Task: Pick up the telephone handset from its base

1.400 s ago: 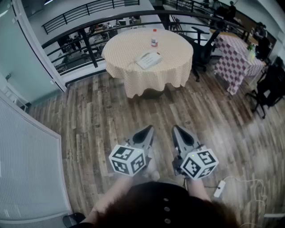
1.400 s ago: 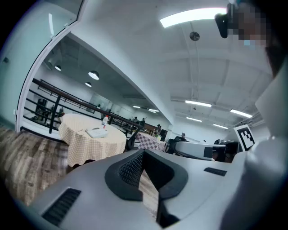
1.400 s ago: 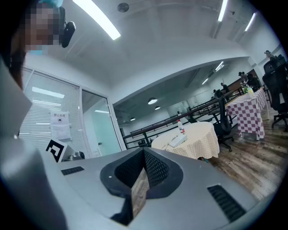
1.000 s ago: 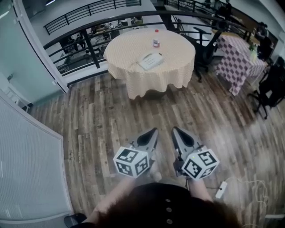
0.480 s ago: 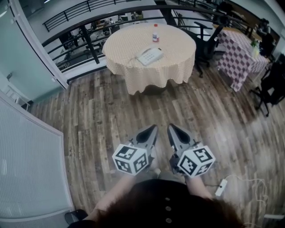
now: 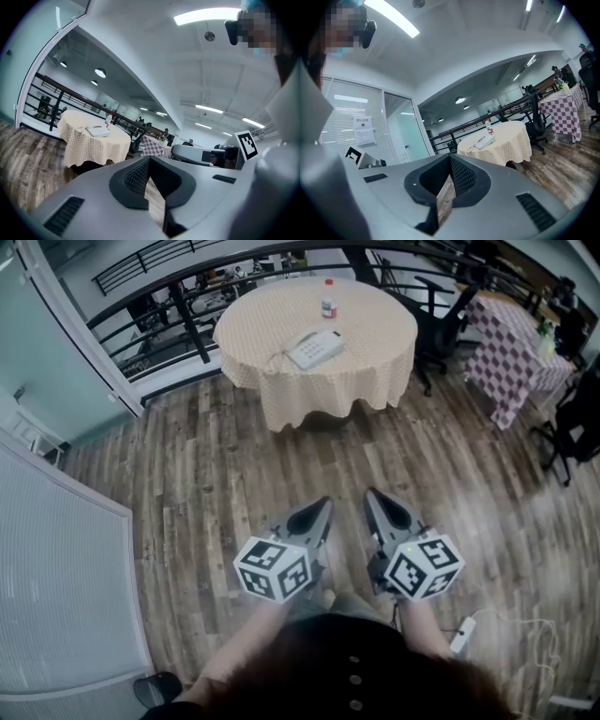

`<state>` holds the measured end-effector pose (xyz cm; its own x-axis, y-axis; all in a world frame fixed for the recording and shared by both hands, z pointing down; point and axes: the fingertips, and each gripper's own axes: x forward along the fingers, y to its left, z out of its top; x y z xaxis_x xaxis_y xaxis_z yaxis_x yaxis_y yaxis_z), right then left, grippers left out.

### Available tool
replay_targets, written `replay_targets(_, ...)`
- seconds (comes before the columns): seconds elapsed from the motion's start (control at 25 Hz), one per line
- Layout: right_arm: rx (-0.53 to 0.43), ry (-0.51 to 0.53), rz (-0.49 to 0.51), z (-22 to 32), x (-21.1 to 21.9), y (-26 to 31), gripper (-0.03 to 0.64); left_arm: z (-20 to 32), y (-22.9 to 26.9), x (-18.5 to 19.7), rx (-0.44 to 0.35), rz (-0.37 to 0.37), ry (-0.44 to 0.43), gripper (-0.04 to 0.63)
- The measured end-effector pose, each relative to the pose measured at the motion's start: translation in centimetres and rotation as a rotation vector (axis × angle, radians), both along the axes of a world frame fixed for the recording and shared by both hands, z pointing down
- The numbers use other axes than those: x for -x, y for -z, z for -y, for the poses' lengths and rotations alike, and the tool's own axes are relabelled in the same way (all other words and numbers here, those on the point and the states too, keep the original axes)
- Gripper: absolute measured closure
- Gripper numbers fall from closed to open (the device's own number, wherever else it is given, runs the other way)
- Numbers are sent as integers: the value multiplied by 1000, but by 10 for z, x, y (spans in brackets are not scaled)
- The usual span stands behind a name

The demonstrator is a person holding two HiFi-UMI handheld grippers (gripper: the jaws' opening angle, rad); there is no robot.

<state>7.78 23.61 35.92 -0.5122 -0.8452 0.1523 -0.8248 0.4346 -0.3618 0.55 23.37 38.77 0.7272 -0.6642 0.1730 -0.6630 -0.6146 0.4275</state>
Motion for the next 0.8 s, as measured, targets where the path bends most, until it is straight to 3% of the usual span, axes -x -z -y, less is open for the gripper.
replay_targets(0.4,5,7,11,56,0,-13,606,62,-7,-7,-18,29,-13,588)
replay_targets(0.6,24,27,-8,106,12,-26,606,113,-8,-2,-27,-25,-30,588)
replay_targets(0.8,18,20,-16,166,23,-17,606,173,-2,16,-26,-21,-27,588)
